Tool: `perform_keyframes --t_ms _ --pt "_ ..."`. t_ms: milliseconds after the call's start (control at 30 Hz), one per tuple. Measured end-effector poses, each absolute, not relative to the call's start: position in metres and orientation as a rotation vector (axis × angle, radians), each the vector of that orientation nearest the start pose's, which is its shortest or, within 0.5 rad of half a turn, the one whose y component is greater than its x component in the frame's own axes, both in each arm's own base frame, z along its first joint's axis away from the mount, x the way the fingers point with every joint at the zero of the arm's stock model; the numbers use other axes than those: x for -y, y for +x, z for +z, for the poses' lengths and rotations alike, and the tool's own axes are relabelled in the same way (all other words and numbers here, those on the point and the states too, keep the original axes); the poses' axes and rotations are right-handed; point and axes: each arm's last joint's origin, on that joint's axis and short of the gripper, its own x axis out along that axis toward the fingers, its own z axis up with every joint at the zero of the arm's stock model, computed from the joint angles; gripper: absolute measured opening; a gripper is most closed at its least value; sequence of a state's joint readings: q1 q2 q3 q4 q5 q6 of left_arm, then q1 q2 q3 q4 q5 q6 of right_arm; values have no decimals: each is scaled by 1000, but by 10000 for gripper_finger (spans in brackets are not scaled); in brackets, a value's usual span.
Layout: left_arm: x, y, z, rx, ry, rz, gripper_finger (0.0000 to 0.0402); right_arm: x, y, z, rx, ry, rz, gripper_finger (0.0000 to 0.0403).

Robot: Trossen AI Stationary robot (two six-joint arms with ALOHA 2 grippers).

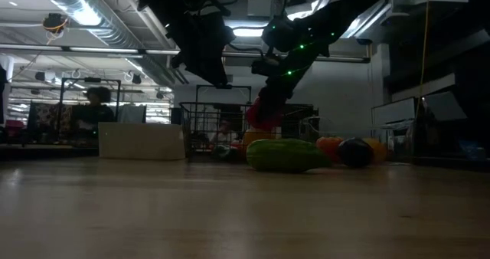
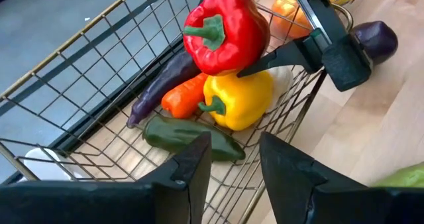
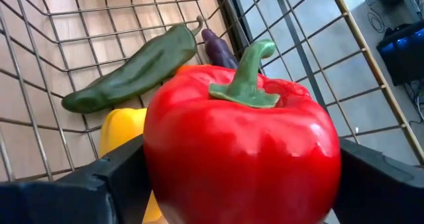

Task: Sort produce into baskets
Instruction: Put the red bell pepper into the wire basket

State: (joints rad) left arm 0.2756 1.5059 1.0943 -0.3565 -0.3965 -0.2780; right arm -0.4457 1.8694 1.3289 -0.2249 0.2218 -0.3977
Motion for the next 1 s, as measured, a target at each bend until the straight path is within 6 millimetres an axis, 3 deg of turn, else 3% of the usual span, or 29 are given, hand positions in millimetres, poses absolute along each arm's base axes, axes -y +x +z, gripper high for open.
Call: perform_keyframes --t_ms 700,1000 --pt "-98 304 258 -683 -216 745 125 181 365 215 -889 -278 -472 352" --pt "-98 304 258 -683 -216 745 125 181 365 215 -889 -273 -469 392"
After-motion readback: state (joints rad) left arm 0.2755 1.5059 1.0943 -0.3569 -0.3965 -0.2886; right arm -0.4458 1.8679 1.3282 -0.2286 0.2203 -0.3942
